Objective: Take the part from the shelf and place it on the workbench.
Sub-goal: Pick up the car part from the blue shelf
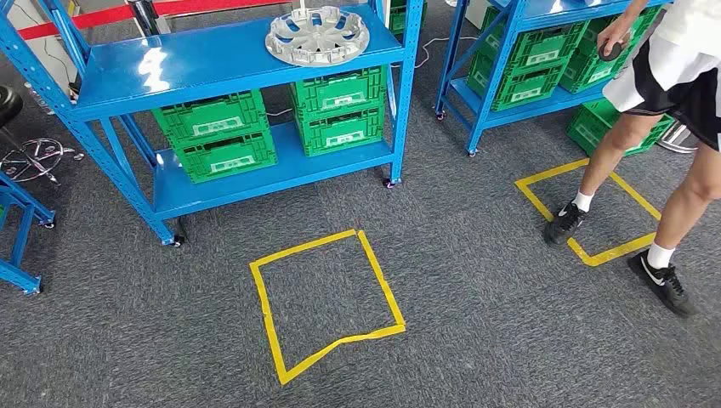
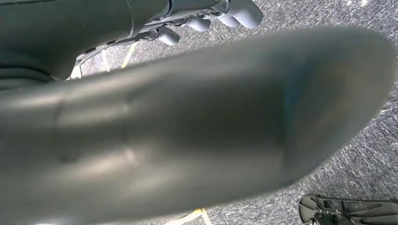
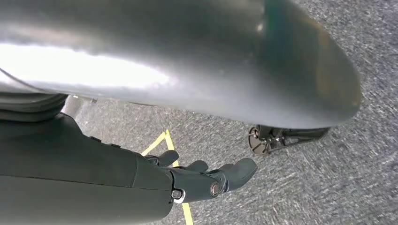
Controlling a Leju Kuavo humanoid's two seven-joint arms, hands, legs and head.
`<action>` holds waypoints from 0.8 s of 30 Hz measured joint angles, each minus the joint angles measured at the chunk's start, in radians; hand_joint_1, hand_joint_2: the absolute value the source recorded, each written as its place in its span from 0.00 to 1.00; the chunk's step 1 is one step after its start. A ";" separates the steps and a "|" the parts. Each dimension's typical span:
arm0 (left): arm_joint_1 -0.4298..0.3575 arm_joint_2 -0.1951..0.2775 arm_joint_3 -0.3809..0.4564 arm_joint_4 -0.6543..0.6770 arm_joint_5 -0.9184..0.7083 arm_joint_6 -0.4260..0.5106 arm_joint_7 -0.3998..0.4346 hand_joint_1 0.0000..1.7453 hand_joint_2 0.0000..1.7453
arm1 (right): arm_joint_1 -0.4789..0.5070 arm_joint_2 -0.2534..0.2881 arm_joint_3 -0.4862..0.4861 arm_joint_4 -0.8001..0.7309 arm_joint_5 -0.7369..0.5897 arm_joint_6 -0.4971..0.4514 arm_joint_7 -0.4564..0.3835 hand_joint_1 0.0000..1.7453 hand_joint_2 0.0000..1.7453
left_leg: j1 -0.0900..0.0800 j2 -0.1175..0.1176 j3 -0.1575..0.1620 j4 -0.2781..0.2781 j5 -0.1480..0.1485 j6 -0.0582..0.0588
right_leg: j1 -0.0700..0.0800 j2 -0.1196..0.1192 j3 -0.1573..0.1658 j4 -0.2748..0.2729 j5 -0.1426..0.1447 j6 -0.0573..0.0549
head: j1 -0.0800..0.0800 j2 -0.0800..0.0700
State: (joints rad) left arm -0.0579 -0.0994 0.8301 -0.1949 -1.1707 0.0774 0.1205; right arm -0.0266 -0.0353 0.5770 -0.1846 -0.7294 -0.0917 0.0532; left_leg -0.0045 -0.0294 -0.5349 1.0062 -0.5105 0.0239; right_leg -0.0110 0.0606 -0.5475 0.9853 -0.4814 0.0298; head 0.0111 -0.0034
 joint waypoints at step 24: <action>0.004 -0.005 0.001 0.006 -0.004 0.004 -0.009 0.00 0.00 | -0.003 0.003 0.026 0.008 0.013 0.018 -0.039 0.00 0.00 | 0.029 0.022 -0.133 0.269 -0.105 -0.066 | -0.011 -0.099 -0.003 0.032 -0.029 -0.043 | 0.000 0.000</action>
State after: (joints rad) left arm -0.0540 -0.1040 0.8307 -0.1886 -1.1745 0.0811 0.1115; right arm -0.0299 -0.0320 0.6027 -0.1763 -0.7166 -0.0739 0.0146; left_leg 0.0246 -0.0077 -0.6675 1.2756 -0.6156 -0.0425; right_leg -0.0222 -0.0383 -0.5505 1.0175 -0.5106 -0.0133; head 0.0110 -0.0034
